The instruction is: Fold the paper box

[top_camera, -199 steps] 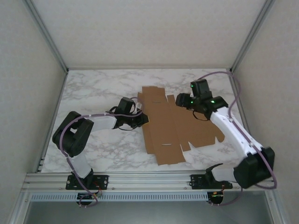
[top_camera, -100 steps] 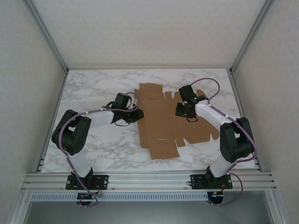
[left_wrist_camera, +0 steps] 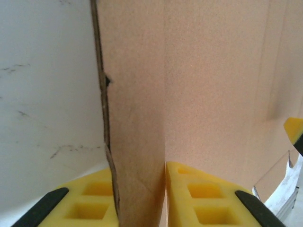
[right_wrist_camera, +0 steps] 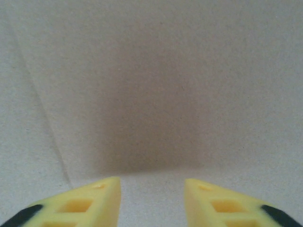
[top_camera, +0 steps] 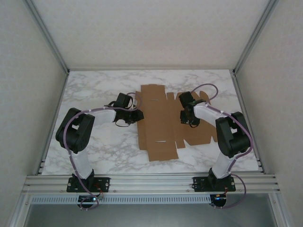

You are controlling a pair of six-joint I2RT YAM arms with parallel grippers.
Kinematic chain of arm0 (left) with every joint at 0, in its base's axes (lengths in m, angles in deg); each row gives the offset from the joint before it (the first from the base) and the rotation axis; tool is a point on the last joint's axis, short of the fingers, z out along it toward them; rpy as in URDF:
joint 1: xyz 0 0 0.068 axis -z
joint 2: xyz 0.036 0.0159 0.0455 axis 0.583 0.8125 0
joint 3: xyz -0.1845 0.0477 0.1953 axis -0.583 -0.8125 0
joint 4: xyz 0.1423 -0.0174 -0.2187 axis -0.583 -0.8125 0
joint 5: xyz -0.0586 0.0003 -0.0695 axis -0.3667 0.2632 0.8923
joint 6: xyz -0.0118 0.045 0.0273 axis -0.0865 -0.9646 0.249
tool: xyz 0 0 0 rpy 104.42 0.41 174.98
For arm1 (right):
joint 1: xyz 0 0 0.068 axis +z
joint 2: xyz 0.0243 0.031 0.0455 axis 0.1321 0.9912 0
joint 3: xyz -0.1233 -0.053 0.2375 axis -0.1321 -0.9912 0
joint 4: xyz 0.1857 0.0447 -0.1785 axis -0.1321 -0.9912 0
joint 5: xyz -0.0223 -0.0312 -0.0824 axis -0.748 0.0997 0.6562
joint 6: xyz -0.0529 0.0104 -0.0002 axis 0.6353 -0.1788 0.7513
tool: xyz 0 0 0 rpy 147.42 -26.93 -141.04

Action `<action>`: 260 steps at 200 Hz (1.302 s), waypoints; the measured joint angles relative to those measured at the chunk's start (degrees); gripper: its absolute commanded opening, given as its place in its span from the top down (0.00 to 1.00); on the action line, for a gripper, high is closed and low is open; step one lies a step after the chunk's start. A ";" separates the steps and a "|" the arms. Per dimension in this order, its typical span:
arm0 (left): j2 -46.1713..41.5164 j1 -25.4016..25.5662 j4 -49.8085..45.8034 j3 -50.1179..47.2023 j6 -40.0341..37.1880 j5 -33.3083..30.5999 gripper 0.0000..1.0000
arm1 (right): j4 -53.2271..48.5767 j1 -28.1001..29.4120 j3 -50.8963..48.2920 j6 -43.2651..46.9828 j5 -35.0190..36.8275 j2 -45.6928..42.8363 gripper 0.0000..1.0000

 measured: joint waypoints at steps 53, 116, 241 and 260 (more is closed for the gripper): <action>2.05 0.02 -3.13 2.47 -1.77 -4.07 0.95 | 0.00 0.92 -0.28 0.79 -3.17 1.20 0.79; 5.64 2.86 -16.17 12.17 -4.55 -16.20 0.97 | -0.07 4.85 1.49 0.72 -1.57 4.02 0.78; 6.43 -1.46 -29.77 20.17 -10.69 -37.55 0.98 | 7.17 9.62 5.22 -6.80 -24.24 8.17 0.86; 6.43 -2.27 -29.68 20.72 -11.13 -37.24 0.98 | 6.40 10.69 5.33 -6.80 -25.24 8.04 0.85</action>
